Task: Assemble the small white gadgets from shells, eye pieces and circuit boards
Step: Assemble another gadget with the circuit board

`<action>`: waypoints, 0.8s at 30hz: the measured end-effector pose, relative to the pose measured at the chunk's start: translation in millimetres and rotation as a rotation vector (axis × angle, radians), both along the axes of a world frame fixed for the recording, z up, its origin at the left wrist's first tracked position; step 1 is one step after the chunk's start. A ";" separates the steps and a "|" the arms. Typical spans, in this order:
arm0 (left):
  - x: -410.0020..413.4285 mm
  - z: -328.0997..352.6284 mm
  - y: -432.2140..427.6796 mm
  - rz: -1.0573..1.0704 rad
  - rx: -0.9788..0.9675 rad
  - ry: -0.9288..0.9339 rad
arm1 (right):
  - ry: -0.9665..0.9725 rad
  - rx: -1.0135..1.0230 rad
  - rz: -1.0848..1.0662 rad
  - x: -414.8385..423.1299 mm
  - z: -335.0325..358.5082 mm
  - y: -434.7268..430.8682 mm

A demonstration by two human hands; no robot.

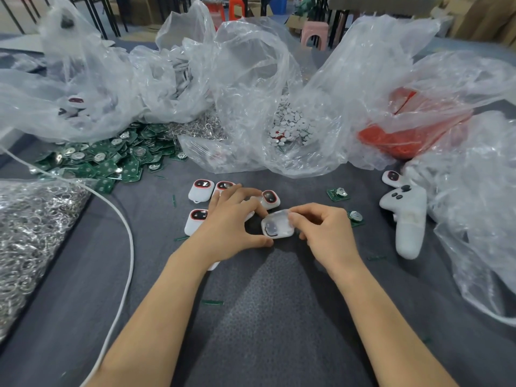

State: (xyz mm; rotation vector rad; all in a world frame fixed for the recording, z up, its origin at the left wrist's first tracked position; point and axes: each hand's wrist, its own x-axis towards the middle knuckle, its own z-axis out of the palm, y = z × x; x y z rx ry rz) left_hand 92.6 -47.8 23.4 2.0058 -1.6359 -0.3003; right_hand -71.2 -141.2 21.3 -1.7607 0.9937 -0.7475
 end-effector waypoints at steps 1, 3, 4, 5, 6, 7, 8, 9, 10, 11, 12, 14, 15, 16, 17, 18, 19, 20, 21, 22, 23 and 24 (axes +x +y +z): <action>0.0 0.1 -0.1 -0.003 -0.003 0.001 | 0.017 -0.013 0.006 0.0 -0.1 0.4; 0.1 0.3 0.1 -0.008 -0.010 0.004 | 0.062 -0.055 0.018 0.5 -0.2 2.0; 0.2 0.5 0.3 -0.009 -0.011 0.004 | 0.079 -0.073 0.022 1.0 -0.1 2.9; 0.3 0.5 0.2 -0.009 -0.011 0.003 | 0.088 -0.087 0.022 1.5 -0.1 3.7; 0.1 0.7 0.2 -0.008 -0.012 0.003 | 0.094 -0.104 0.019 2.2 -0.1 4.5; -0.2 0.7 0.1 -0.005 -0.013 0.004 | 0.100 -0.128 0.015 2.8 -0.3 5.4; -0.4 0.8 0.0 -0.002 -0.015 0.005 | 0.108 -0.152 0.013 3.4 -0.3 6.4; -0.8 0.6 -0.3 0.001 -0.017 0.006 | 0.114 -0.169 0.012 3.9 -0.3 7.4; -0.7 0.6 0.0 0.003 -0.019 0.007 | 0.116 -0.177 0.010 4.3 -0.4 8.1; -0.5 0.7 0.3 0.003 -0.020 0.009 | 0.115 -0.180 0.008 4.5 -0.6 8.5; -0.1 0.8 0.7 0.003 -0.019 0.012 | 0.116 -0.182 0.006 4.6 -0.9 8.8; 0.2 0.9 1.2 0.001 -0.015 0.022 | 0.132 -0.196 0.003 5.0 -1.1 9.2; 0.0 0.8 1.1 0.000 -0.014 0.025 | 0.140 -0.207 0.003 5.3 -1.2 9.5; -0.3 0.8 0.7 -0.002 -0.014 0.025 | 0.141 -0.219 0.003 5.7 -1.4 10.0; -0.6 0.7 0.3 -0.002 -0.015 0.024 | 0.138 -0.229 0.005 6.2 -1.6 10.6; -0.8 0.8 0.0 -0.001 -0.015 0.022 | 0.138 -0.238 0.007 6.8 -1.9 11.3; -1.1 0.7 -0.3 0.000 -0.014 0.019 | 0.141 -0.251 0.009 7.3 -2.3 11.8; -1.3 0.9 -0.2 0.001 -0.012 0.016 | 0.150 -0.273 0.010 7.9 -2.8 12.1; -1.6 0.9 -0.2 0.002 -0.012 0.014 | 0.162 -0.303 0.008 8.4 -3.4 12.2; -1.6 0.9 0.0 0.003 -0.013 0.014 | 0.173 -0.327 0.002 8.9 -4.1 12.1; -1.5 0.9 0.3 0.002 -0.015 0.017 | 0.179 -0.336 -0.006 9.3 -4.7 11.6; -1.8 1.1 0.5 0.001 -0.015 0.021 | 0.185 -0.334 -0.012 9.4 -5.0 11.0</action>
